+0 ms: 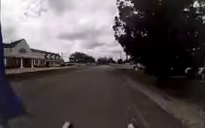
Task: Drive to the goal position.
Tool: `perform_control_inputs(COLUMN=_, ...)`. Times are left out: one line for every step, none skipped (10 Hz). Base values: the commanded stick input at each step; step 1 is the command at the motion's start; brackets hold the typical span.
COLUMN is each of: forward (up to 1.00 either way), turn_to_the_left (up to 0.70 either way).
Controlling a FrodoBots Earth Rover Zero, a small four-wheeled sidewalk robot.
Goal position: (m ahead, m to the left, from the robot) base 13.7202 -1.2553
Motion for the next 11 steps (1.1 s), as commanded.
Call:
perform_control_inputs(forward=0.60, turn_to_the_left=0.00)
perform_control_inputs(forward=0.60, turn_to_the_left=0.00)
perform_control_inputs(forward=0.60, turn_to_the_left=0.00)
perform_control_inputs(forward=0.60, turn_to_the_left=0.00)
perform_control_inputs(forward=0.60, turn_to_the_left=0.00)
perform_control_inputs(forward=0.60, turn_to_the_left=0.00)
perform_control_inputs(forward=0.60, turn_to_the_left=0.00)
perform_control_inputs(forward=0.60, turn_to_the_left=0.00)
perform_control_inputs(forward=0.60, turn_to_the_left=0.00)
perform_control_inputs(forward=0.60, turn_to_the_left=0.00)
perform_control_inputs(forward=0.60, turn_to_the_left=0.00)
